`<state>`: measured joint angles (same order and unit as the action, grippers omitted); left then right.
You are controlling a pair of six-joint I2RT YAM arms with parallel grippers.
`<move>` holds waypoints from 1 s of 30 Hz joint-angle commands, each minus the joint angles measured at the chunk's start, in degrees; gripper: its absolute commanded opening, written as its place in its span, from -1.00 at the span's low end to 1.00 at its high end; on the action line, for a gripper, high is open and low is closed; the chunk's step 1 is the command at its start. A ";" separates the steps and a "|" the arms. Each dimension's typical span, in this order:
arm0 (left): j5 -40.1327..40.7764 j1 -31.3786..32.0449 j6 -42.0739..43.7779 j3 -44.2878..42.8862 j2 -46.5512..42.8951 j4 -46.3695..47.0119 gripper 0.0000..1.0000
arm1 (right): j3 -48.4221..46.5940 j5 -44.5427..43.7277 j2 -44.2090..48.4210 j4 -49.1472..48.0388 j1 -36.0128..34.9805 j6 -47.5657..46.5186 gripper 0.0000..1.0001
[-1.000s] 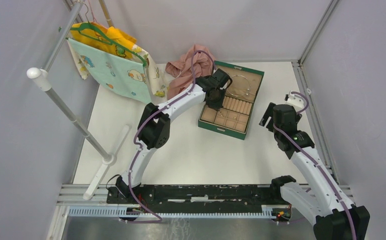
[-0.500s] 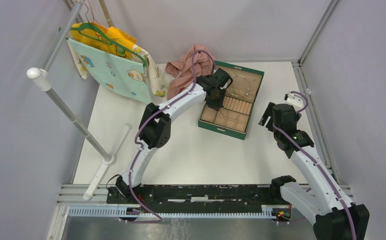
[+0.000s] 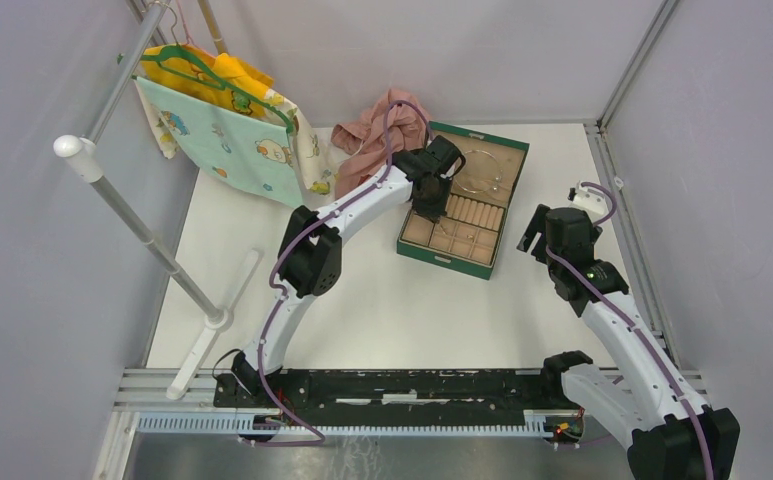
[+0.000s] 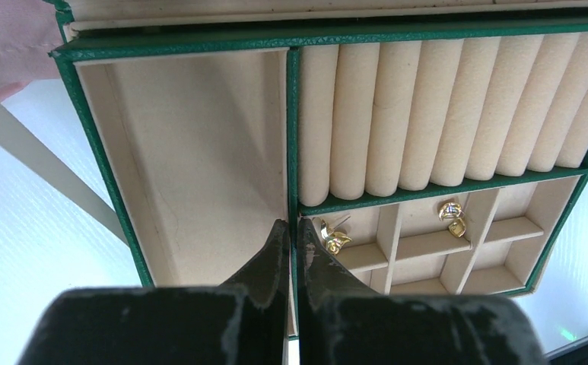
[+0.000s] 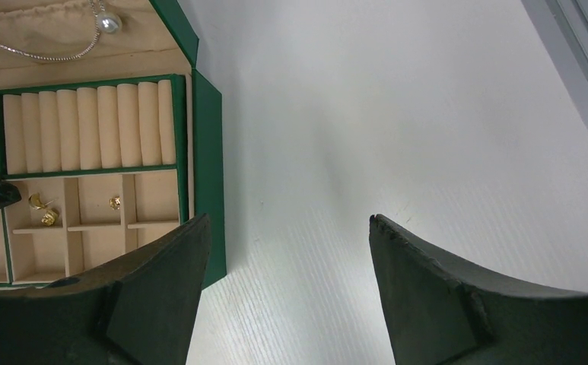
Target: Organize the mixed jewelry
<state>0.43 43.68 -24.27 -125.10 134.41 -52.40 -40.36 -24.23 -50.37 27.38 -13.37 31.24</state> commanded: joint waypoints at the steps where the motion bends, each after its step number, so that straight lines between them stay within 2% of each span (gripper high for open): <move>1: -1.97 -0.03 -1.21 -3.23 -3.41 -0.18 -0.96 | 0.37 0.04 -0.13 -2.55 0.19 0.50 0.63; 13: -3.88 -0.10 -0.97 -2.49 -1.26 -2.35 -0.96 | -0.07 0.25 -0.40 -2.75 0.20 0.09 0.63; 30: -4.10 -0.09 -1.28 1.25 1.56 0.33 -0.96 | -0.07 0.17 -0.34 -2.77 0.21 -0.21 0.63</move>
<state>-0.67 43.42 -24.32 -124.60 135.94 -51.77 -40.23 -23.97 -50.74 26.63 -13.37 31.20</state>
